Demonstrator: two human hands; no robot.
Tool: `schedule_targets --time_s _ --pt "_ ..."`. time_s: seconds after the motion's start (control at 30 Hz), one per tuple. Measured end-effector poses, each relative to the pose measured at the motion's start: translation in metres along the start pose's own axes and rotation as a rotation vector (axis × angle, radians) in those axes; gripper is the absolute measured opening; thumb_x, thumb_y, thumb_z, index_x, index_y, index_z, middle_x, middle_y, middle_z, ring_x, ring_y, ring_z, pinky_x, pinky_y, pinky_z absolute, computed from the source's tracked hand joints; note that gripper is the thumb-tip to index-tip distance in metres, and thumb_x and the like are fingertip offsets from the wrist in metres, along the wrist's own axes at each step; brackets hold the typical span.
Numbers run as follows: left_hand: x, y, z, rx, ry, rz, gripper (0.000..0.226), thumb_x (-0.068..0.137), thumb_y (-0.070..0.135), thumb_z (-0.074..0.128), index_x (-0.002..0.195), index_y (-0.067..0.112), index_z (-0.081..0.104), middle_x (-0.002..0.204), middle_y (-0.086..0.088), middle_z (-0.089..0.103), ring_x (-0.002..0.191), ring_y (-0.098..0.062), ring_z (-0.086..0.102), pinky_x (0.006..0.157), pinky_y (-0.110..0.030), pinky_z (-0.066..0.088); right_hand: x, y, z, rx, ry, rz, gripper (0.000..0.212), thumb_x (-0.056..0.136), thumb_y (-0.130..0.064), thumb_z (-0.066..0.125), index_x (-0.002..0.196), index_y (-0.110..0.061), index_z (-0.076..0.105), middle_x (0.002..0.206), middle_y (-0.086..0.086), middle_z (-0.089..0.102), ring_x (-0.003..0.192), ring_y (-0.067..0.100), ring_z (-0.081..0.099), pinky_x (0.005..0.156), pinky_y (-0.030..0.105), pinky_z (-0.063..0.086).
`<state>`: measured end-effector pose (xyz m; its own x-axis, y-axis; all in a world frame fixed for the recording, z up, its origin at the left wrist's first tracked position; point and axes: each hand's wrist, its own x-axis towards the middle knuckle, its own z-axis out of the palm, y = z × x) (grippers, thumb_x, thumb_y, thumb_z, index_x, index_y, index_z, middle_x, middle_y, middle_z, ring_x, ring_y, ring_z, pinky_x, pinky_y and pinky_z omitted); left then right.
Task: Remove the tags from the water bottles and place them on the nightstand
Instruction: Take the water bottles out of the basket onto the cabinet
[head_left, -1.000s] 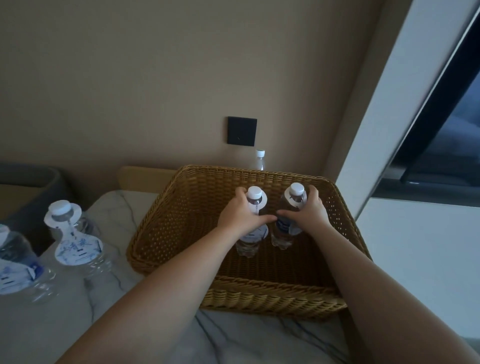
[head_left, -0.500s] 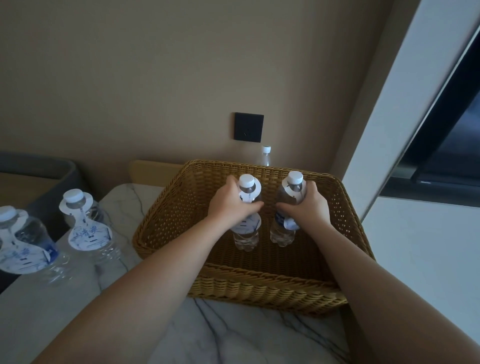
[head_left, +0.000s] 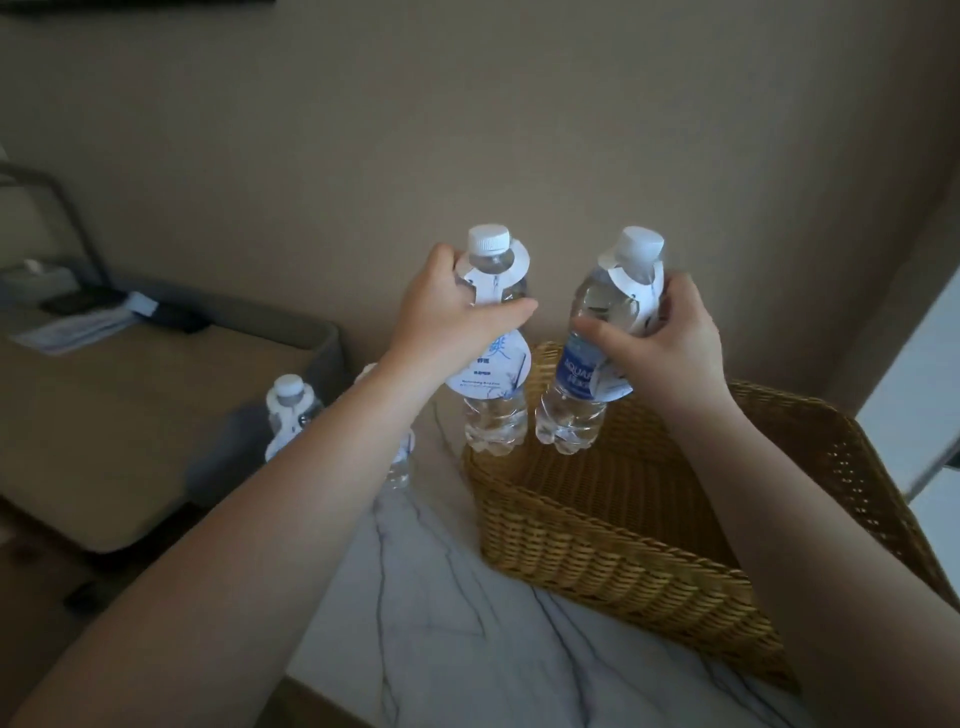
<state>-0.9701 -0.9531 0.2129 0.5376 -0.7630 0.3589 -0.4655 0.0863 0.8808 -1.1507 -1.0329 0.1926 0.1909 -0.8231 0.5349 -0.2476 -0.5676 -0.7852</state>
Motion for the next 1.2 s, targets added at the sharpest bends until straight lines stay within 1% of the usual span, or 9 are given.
schedule_targets --time_s 0.23,0.4,0.53,0.67,0.83,0.93,1.0,1.1,1.2 --pt "-0.018 -0.030 -0.098 0.124 0.108 -0.042 0.052 0.060 0.042 0.085 0.098 0.024 0.053 0.081 0.018 0.065 0.074 0.005 0.061 0.065 -0.023 0.046 -0.024 -0.050 0.083 0.204 -0.150 0.015 0.058 0.056 -0.050 0.080 0.104 -0.030 0.054 0.096 -0.010 0.068 0.088 0.004 0.066 0.079 0.038 0.057" --pt "-0.041 -0.077 -0.130 0.180 0.153 -0.105 0.062 0.047 0.050 0.081 0.094 0.021 0.052 0.092 0.008 0.066 0.085 -0.012 0.064 0.076 -0.038 0.053 -0.053 -0.050 0.134 0.205 -0.240 0.061 0.058 0.054 -0.051 0.082 0.099 -0.027 0.056 0.092 -0.010 0.069 0.084 0.003 0.067 0.075 0.036 0.057" --pt "-0.062 -0.122 -0.131 0.183 0.126 -0.172 0.061 0.044 0.054 0.076 0.094 0.031 0.049 0.091 0.016 0.064 0.085 -0.003 0.063 0.071 -0.032 0.051 -0.085 -0.029 0.160 0.151 -0.279 0.072 0.056 0.058 -0.043 0.085 0.103 -0.029 0.055 0.091 -0.017 0.068 0.082 -0.006 0.063 0.069 0.024 0.053" --pt "-0.081 -0.163 -0.115 0.173 0.078 -0.203 0.066 0.048 0.055 0.077 0.105 0.037 0.048 0.097 0.021 0.062 0.092 -0.002 0.061 0.078 -0.029 0.050 -0.120 0.002 0.176 0.058 -0.313 0.120 0.053 0.060 -0.043 0.085 0.098 -0.028 0.051 0.090 -0.012 0.065 0.082 0.004 0.064 0.070 0.033 0.057" --pt "-0.094 -0.195 -0.089 0.159 0.057 -0.240 0.060 0.058 0.045 0.083 0.105 0.032 0.049 0.096 0.019 0.061 0.091 -0.005 0.060 0.071 -0.024 0.046 -0.148 0.034 0.187 0.007 -0.277 0.214 0.054 0.057 -0.042 0.087 0.094 -0.024 0.051 0.093 -0.005 0.064 0.087 0.016 0.063 0.073 0.041 0.056" --pt "-0.096 -0.203 -0.076 0.133 0.041 -0.239 0.060 0.058 0.048 0.082 0.105 0.031 0.048 0.096 0.016 0.063 0.089 -0.002 0.060 0.073 -0.026 0.049 -0.156 0.046 0.189 -0.029 -0.214 0.243 0.056 0.057 -0.039 0.088 0.095 -0.022 0.052 0.092 -0.002 0.063 0.088 0.018 0.061 0.071 0.035 0.052" --pt "-0.096 -0.206 -0.072 0.116 0.029 -0.234 0.058 0.061 0.044 0.083 0.105 0.031 0.048 0.097 0.016 0.062 0.088 0.003 0.059 0.071 -0.020 0.047 -0.159 0.052 0.189 -0.023 -0.213 0.265 0.056 0.057 -0.037 0.088 0.097 -0.022 0.052 0.095 -0.002 0.064 0.089 0.018 0.061 0.071 0.032 0.051" --pt "-0.095 -0.211 -0.071 0.096 0.020 -0.223 0.056 0.065 0.035 0.084 0.108 0.031 0.049 0.102 0.015 0.062 0.091 0.005 0.059 0.071 -0.016 0.046 -0.161 0.053 0.190 -0.049 -0.234 0.268 0.059 0.059 -0.040 0.087 0.102 -0.027 0.050 0.099 -0.006 0.061 0.086 0.005 0.057 0.062 0.011 0.041" --pt "-0.097 -0.214 -0.070 0.064 0.012 -0.215 0.058 0.067 0.032 0.084 0.112 0.031 0.049 0.108 0.012 0.063 0.097 -0.001 0.062 0.076 -0.018 0.049 -0.163 0.051 0.191 -0.062 -0.239 0.256 0.058 0.060 -0.041 0.086 0.100 -0.028 0.046 0.100 -0.008 0.056 0.082 -0.001 0.052 0.058 0.004 0.039"
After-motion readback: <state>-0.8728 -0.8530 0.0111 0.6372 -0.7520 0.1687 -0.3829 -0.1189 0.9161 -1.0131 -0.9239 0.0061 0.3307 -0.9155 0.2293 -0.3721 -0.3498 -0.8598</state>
